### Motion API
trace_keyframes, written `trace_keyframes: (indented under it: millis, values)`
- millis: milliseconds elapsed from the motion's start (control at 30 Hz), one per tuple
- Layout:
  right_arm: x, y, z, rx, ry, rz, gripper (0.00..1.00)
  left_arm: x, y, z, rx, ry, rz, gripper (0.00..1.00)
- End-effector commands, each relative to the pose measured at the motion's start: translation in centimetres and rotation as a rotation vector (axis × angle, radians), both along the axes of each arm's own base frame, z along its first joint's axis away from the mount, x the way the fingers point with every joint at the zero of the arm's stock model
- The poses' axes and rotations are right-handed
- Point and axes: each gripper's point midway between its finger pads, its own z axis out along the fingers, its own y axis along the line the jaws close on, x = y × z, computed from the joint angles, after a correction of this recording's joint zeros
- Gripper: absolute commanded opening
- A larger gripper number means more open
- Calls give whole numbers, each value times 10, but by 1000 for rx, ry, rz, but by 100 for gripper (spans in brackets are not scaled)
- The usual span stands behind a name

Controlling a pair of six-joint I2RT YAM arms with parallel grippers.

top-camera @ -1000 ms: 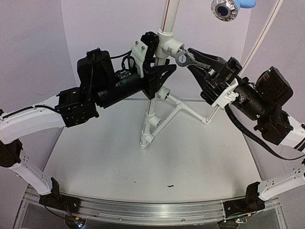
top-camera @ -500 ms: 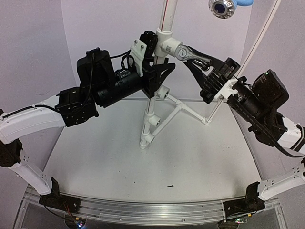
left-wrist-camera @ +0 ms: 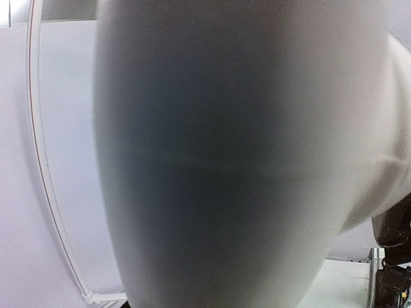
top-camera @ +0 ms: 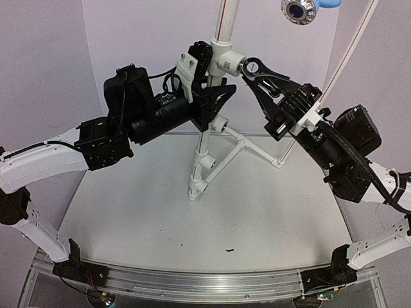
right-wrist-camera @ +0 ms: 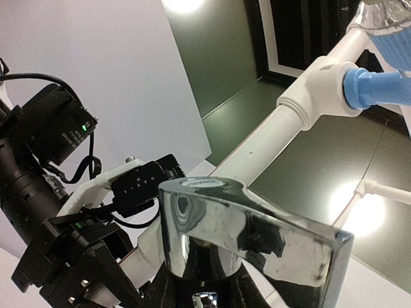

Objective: Install the water faucets

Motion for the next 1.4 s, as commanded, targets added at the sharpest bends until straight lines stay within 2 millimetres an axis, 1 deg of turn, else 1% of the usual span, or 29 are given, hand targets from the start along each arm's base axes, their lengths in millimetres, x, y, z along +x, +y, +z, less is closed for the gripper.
trace_keyframes:
  millis: [0,67,300,500,767,1100,1367]
  values:
    - [32,-2,-11,79,140,-52,0,-44,-46,-188,351,550,-159,0]
    - [37,0,-12,94,171,-57,0,-44,-46,-189,353,550,-158,0]
    - [41,6,-11,130,238,-3,0,-45,-46,-192,358,553,-159,0]
    - [43,2,-8,176,308,31,0,-46,-47,-193,362,554,-161,0]
    - [50,0,-10,231,422,69,0,-46,-48,-195,366,556,-163,0]
    - [54,-1,-9,298,514,119,0,-46,-49,-198,372,556,-155,0]
    - [60,-4,-5,402,638,190,0,-45,-52,-198,372,555,-146,0]
